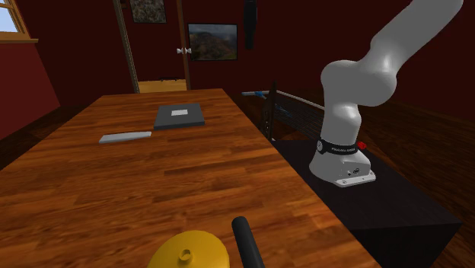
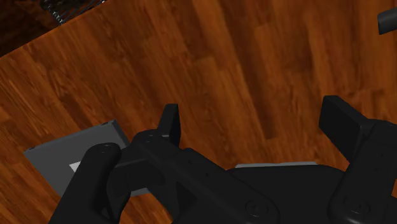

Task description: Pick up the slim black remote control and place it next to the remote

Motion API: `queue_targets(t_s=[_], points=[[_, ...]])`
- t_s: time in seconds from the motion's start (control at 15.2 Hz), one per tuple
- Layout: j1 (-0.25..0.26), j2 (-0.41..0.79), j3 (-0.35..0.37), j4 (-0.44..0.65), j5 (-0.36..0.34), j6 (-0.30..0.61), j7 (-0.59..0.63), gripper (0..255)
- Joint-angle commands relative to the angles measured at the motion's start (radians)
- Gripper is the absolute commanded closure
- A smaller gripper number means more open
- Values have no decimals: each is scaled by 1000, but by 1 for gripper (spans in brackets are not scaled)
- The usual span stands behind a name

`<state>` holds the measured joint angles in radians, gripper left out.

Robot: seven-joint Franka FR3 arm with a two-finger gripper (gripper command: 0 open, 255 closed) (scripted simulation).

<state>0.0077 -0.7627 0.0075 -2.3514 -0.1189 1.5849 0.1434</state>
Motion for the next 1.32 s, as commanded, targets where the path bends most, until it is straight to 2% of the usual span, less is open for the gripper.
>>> queue_targets(t_s=[0.0, 0.33, 0.66, 0.99, 1.25], points=[[0, 0, 0, 0, 0, 0, 0, 0], [-7, -106, 113, -165, 76, 62, 225, 0], [1, -164, 251, -288, 177, 134, 456, 0], [14, -153, 411, -364, 292, 228, 696, 0], [9, -87, 554, -385, 379, 324, 892, 0]])
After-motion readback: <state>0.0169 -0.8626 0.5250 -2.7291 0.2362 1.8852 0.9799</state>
